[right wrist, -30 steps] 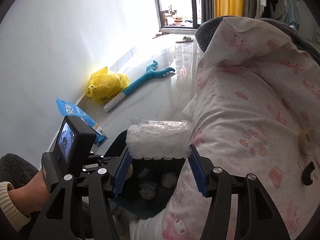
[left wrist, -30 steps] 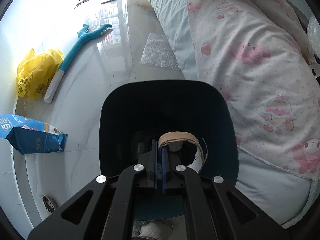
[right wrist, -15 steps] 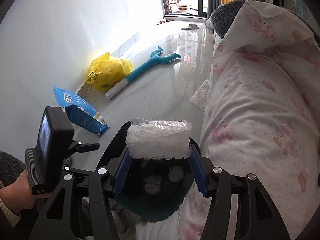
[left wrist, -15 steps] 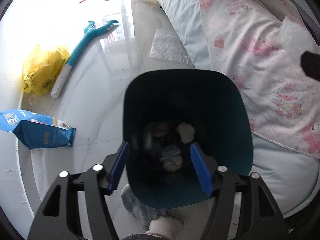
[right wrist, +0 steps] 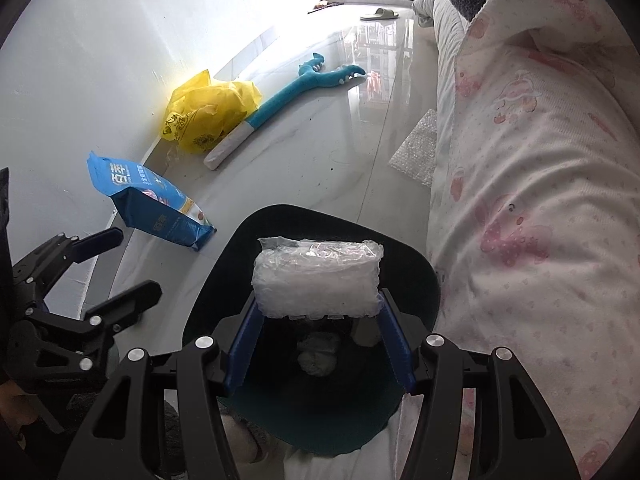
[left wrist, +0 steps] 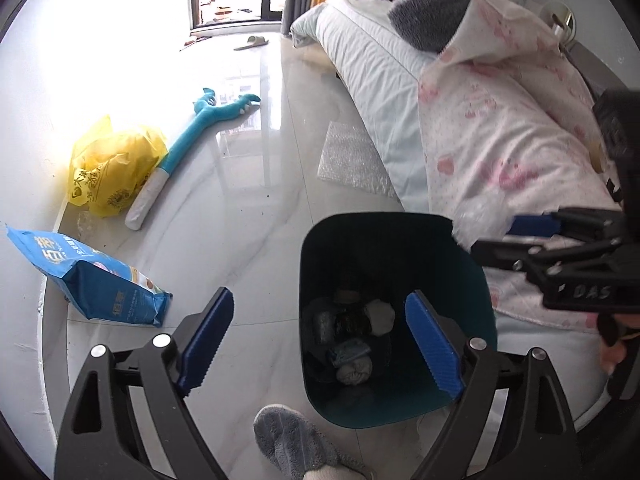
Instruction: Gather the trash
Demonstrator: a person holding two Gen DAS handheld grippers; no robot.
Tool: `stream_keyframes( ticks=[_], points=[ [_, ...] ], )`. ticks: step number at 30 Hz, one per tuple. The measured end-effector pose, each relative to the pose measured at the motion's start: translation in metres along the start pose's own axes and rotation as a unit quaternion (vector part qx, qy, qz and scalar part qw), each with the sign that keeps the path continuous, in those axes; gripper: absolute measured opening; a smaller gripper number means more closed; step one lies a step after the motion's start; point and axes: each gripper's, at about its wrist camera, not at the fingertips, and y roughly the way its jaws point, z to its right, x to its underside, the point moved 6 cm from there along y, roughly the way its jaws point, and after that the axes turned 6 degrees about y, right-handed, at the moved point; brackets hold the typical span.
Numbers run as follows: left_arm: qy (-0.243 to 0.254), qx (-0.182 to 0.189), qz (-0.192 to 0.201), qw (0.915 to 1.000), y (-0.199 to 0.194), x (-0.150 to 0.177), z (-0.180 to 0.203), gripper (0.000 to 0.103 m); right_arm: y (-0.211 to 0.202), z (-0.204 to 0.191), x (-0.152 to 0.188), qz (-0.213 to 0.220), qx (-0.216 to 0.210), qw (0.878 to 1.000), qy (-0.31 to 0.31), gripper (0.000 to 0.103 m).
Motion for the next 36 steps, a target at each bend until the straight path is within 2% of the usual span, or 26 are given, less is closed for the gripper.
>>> stream_keyframes(
  ticks=[5,14,22,27,30,36],
  points=[
    [-0.012,0.016,0.029,0.9994,-0.018,-0.009,-0.008,0.092,0.016,-0.005,0.006,-0.019,0.003,1.000,-0.001,0.058],
    [-0.035,0.035,0.110,0.9927,-0.065,-0.025,-0.020,0.093,0.035,-0.013,0.012,-0.041,0.014,0.999,-0.010,0.059],
    [-0.012,0.030,0.148,0.9885,-0.104,-0.046,-0.009,0.093,0.041,-0.015,0.018,-0.051,0.024,0.998,-0.018,0.068],
    [-0.004,0.038,0.171,0.9846,-0.124,-0.061,0.002,0.095,0.024,-0.019,0.019,-0.027,0.002,0.999,-0.022,0.070],
    [0.007,0.043,0.181,0.9826,-0.129,-0.064,0.010,0.095,0.005,-0.021,0.015,0.002,-0.011,0.999,-0.030,0.079],
    [0.031,0.052,0.189,0.9800,-0.142,-0.077,0.035,0.095,-0.033,-0.023,0.006,0.057,-0.012,0.997,-0.048,0.079]
  ],
)
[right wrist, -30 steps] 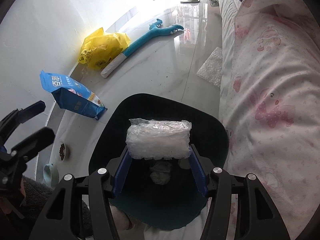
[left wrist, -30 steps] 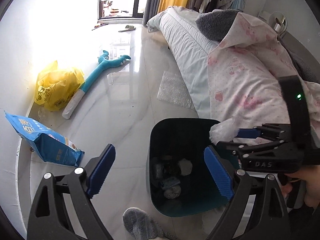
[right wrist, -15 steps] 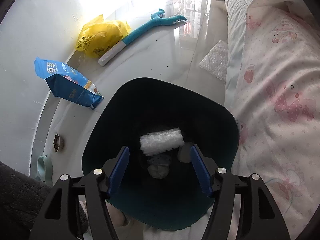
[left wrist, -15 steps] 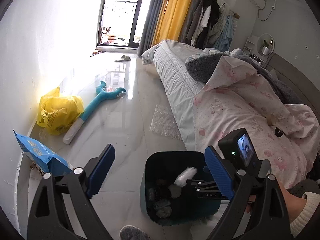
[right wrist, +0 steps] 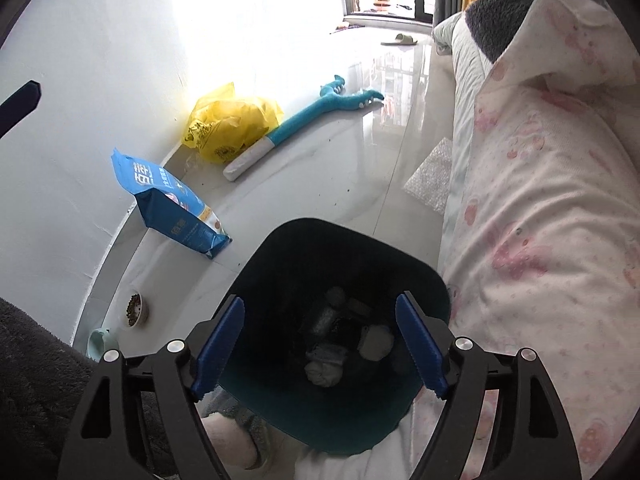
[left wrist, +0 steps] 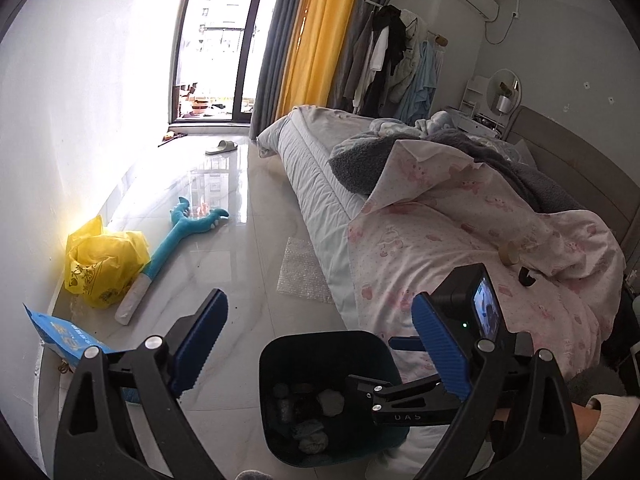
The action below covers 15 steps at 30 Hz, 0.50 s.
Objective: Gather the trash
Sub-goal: 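Move both grippers back over the duvet toward the black clip and tape roll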
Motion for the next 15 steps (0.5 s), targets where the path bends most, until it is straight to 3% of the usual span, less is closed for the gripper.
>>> stream_keyframes(
  ticks=[6,15],
  points=[
    [0.017,0.015,0.008,0.9997,0.000,-0.015,0.025,0.095,-0.050,0.018,-0.013,0.076,0.009,0.997,-0.011,0.082],
    [0.038,0.035,0.001,0.9987,0.013,-0.034,0.063,0.095,-0.096,0.076,-0.016,0.125,0.035,0.991,0.015,0.086]
  ],
)
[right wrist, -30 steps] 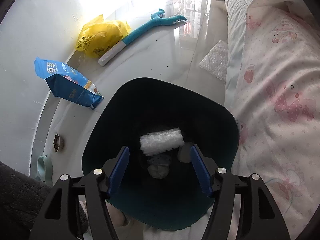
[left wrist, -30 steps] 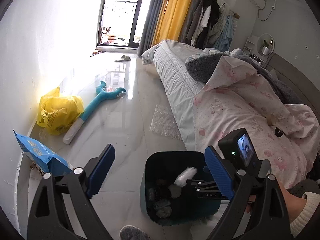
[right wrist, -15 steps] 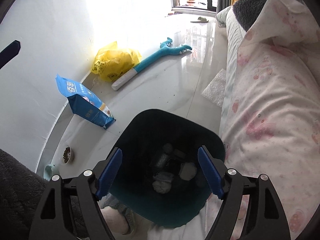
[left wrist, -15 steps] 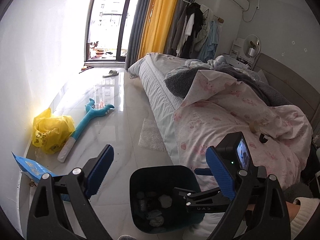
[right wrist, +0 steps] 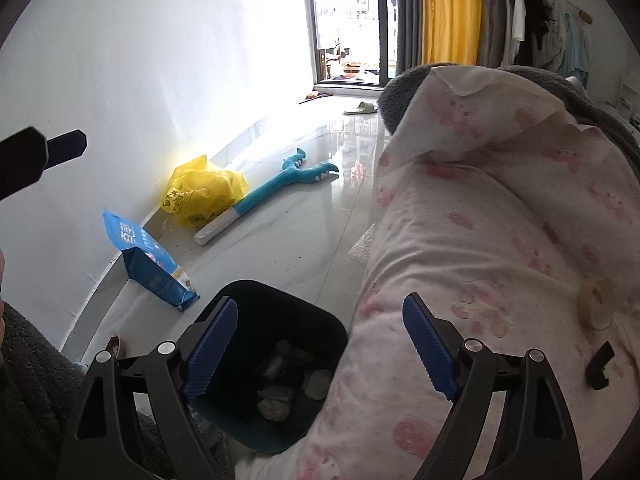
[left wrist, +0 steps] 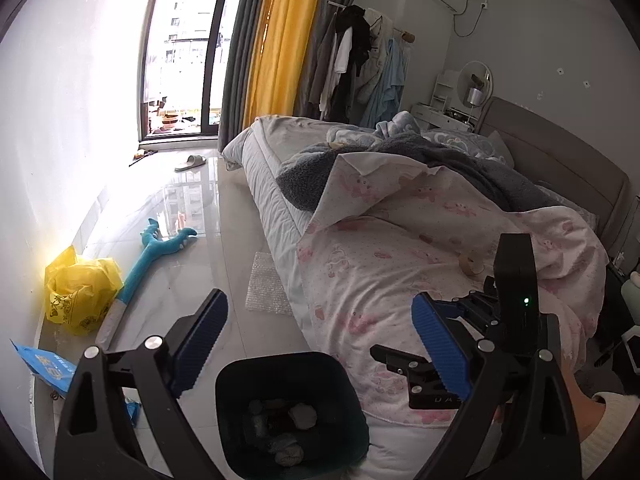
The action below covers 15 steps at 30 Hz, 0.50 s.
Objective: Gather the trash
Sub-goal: 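Move both grippers back over the duvet toward the black clip and tape roll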
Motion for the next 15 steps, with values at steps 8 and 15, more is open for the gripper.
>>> stream_keyframes(
  ticks=[8,15],
  points=[
    [0.025,0.024,-0.002,0.9994,0.028,-0.014,0.035,0.095,-0.030,0.062,-0.001,0.022,0.024,0.999,0.030,0.087],
    [0.047,0.039,-0.007,0.9981,0.054,-0.024,0.065,0.095,-0.055,0.107,-0.002,0.041,0.039,0.997,0.044,0.087]
  ],
)
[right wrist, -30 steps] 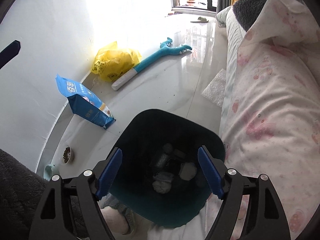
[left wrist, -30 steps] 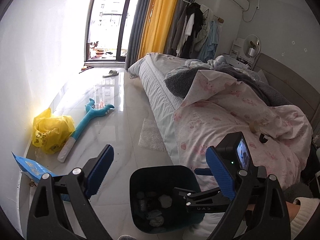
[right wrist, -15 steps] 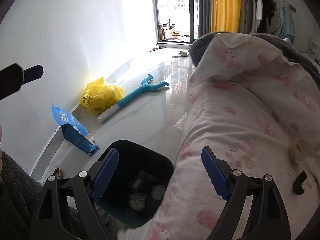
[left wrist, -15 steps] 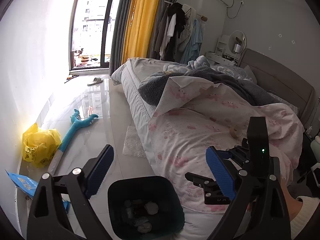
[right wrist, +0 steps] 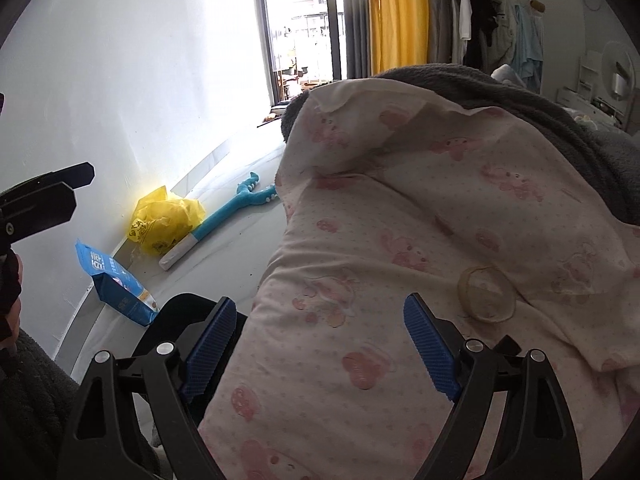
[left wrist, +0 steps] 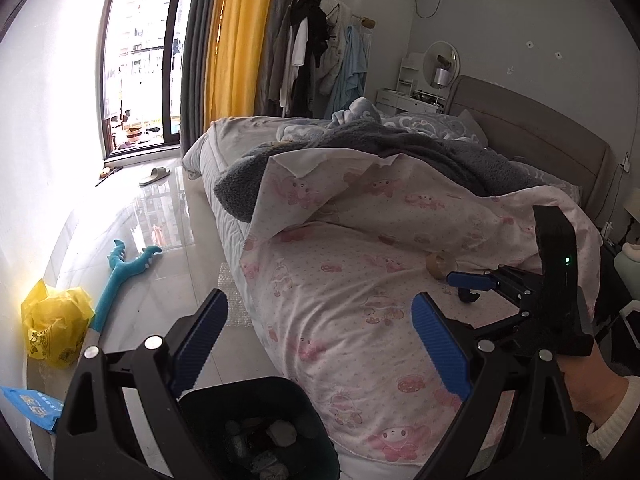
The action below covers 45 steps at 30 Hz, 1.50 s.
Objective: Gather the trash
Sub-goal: 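Move both grippers back over the duvet toward the black clip and tape roll, then grasp the black curved clip with the right gripper while the left grasps the cardboard tape roll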
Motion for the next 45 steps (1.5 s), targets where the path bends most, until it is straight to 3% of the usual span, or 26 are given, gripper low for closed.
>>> stream_keyframes(
  ticks=[7,20,31,37,41,45],
  points=[
    [-0.018,0.029,-0.013,0.9993,0.029,-0.009,0.014,0.095,-0.010,0.034,0.000,0.009,0.008,1.000,0.000,0.088],
    [0.004,0.036,-0.026,0.9990,0.081,-0.017,0.047,0.095,-0.006,0.092,0.008,-0.003,0.025,1.000,0.018,0.088],
    [-0.009,0.071,-0.017,0.9973,0.107,-0.024,0.067,0.094,0.004,0.112,0.017,-0.026,-0.006,0.999,0.019,0.088],
    [0.004,0.057,-0.026,0.9980,0.125,-0.029,0.078,0.094,0.012,0.119,0.028,-0.040,-0.012,0.999,0.011,0.088],
    [-0.001,0.073,-0.035,0.9967,0.138,-0.032,0.090,0.093,0.017,0.124,0.028,-0.042,-0.027,0.999,0.021,0.088],
    [0.001,0.096,-0.047,0.9943,0.153,-0.033,0.103,0.090,0.025,0.126,0.028,-0.048,-0.038,0.998,0.016,0.077]
  ],
)
